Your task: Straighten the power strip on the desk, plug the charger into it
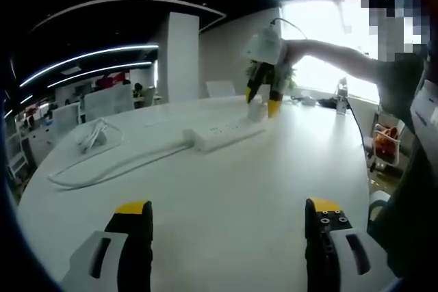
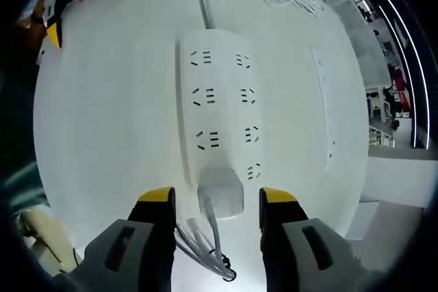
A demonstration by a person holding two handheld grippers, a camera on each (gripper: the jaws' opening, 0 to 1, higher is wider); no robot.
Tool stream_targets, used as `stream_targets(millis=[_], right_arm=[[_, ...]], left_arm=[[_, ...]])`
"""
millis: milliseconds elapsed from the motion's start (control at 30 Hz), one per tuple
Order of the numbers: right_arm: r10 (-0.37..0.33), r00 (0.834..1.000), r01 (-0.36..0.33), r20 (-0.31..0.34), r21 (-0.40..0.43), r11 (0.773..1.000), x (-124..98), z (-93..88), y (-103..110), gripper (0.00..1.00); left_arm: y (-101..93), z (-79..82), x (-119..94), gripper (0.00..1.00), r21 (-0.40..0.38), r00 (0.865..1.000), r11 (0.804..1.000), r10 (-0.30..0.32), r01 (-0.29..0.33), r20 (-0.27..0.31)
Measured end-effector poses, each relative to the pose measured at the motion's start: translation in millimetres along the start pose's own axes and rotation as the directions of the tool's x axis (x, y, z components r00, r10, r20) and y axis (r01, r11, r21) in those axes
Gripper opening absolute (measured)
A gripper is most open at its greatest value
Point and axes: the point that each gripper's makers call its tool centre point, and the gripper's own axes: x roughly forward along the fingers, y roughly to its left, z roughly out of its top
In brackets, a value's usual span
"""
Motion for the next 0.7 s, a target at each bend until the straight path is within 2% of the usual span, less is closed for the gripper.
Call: stream_targets(millis=[700], right_arm=[[-0.036, 0.997, 0.036, 0.063, 0.012, 0.999, -17.2, -0.4, -3.8, 0.58]], left_arm=[[-0.9, -2.0, 0.9, 0.95, 0.001, 1.000, 1.000, 0.006, -0.006, -0.013]])
